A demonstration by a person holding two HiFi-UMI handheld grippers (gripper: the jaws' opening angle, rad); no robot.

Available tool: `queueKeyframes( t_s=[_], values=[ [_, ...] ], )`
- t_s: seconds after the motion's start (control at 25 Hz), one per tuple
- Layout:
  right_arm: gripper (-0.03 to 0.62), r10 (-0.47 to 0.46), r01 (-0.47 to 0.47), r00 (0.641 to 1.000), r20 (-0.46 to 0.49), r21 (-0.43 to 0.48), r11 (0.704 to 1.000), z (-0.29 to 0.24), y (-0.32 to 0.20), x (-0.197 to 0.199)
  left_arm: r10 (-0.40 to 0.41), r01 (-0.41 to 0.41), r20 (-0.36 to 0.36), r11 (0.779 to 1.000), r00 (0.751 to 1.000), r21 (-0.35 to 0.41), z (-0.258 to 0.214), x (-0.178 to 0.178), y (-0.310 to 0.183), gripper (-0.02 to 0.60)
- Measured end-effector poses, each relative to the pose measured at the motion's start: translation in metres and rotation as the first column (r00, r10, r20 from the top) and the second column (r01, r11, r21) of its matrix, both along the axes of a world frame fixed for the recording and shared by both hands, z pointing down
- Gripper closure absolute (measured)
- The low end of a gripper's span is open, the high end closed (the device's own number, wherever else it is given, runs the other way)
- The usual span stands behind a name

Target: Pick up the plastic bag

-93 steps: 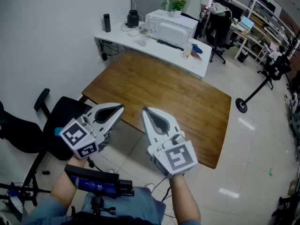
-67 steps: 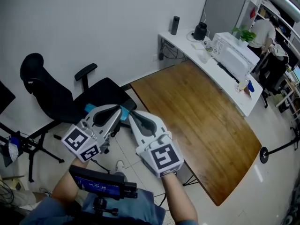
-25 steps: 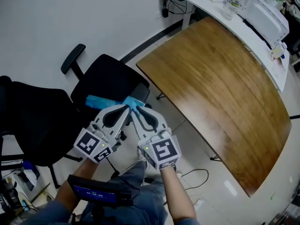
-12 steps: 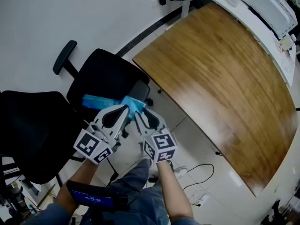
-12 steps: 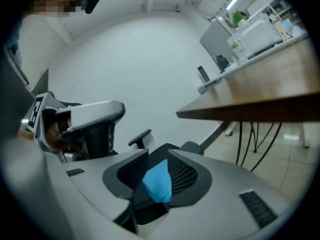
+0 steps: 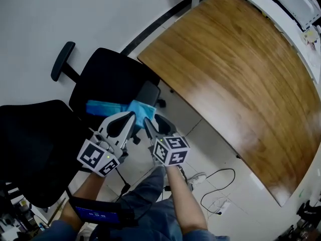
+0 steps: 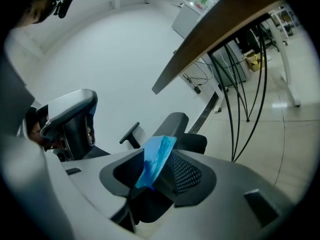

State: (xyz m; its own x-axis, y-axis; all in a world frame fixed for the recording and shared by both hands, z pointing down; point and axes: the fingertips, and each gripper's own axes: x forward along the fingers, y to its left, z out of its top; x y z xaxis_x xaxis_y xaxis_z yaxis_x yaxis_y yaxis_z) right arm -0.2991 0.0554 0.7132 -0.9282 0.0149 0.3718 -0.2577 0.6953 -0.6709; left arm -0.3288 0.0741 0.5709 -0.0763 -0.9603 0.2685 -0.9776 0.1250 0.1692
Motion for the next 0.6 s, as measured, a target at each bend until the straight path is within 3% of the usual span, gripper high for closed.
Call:
queueKeyframes(
  t_s=[0.32,0.6],
  values=[
    [0.408,0.016,-0.013,1.000,0.027,-0.137,0.991,0.015,0.010,-0.010,0.007,-0.008,-0.017,1.000,1.000,-0.020,0.013,-0.001,0.004,0.575],
    [0.475,-0.014,0.014,1.000,0.007,-0.073,0.997,0.010,0.010,-0.007,-0.019,0.019,-0.019,1.000,1.000,-0.024,0.013,-0.009,0.011,0.575]
  ],
)
